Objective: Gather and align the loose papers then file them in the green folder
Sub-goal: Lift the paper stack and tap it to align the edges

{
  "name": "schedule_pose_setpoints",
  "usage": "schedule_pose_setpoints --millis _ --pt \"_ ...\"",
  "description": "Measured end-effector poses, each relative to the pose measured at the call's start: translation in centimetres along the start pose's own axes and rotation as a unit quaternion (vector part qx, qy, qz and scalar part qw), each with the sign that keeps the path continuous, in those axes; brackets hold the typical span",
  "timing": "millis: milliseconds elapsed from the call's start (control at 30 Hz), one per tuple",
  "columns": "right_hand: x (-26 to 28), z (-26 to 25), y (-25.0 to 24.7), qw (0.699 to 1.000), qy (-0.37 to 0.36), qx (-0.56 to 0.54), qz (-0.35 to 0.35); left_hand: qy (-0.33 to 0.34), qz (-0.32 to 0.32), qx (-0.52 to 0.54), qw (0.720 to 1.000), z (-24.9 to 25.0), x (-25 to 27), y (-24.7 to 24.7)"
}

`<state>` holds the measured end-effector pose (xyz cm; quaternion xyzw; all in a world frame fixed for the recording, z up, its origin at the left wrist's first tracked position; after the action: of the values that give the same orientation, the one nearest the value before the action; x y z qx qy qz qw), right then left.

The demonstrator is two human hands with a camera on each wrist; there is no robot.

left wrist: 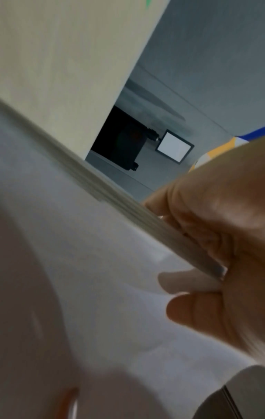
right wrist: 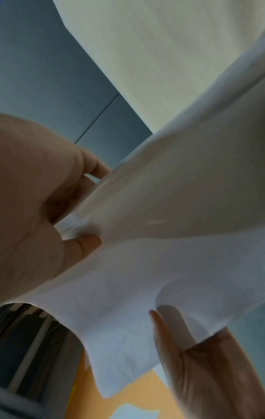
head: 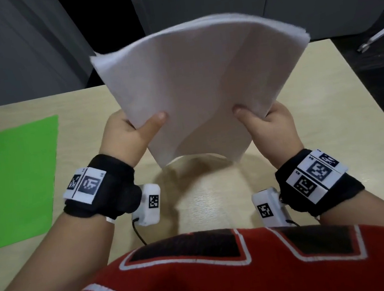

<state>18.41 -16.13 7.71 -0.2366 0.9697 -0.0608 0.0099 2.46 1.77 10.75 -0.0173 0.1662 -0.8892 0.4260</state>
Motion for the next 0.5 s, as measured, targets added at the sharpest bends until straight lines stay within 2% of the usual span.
schedule_pose_setpoints --millis 100,200,267,367,433,500 --pt "-0.1 0.6 0.1 0.999 -0.013 0.006 -0.033 -0.029 -0.019 0.029 0.999 -1.3 0.3 -0.3" --pt "-0.3 1.3 0.4 0.997 -0.007 0.051 -0.056 -0.068 -0.042 0.001 0.997 -2.7 0.9 0.5" --pt "-0.2 1.1 0.5 0.998 -0.032 0.044 -0.038 -0.056 -0.022 -0.016 0.998 -2.4 0.9 0.6" --pt "0.2 0.0 0.3 0.997 -0.073 -0.028 0.002 -0.022 0.021 -0.006 1.000 -1.6 0.7 0.3" --pt "0.2 0.0 0.1 0.996 -0.069 -0.064 0.003 -0.027 0.030 0.020 0.999 -1.6 0.8 0.0" --pt "-0.1 0.7 0.3 0.998 -0.039 -0.046 -0.021 -0.042 0.015 0.039 0.998 -2.3 1.2 0.1"
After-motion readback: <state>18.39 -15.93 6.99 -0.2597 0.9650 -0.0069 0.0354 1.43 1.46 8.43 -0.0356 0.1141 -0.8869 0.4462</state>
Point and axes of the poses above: each hand's wrist, its own x-axis away from the middle knuckle, its own y-axis out of the palm, z = x × y, the point moved 3 cm from there along -x, towards the middle knuckle, and after that the axes turned 3 degrees about z, right-handed, at the moved point
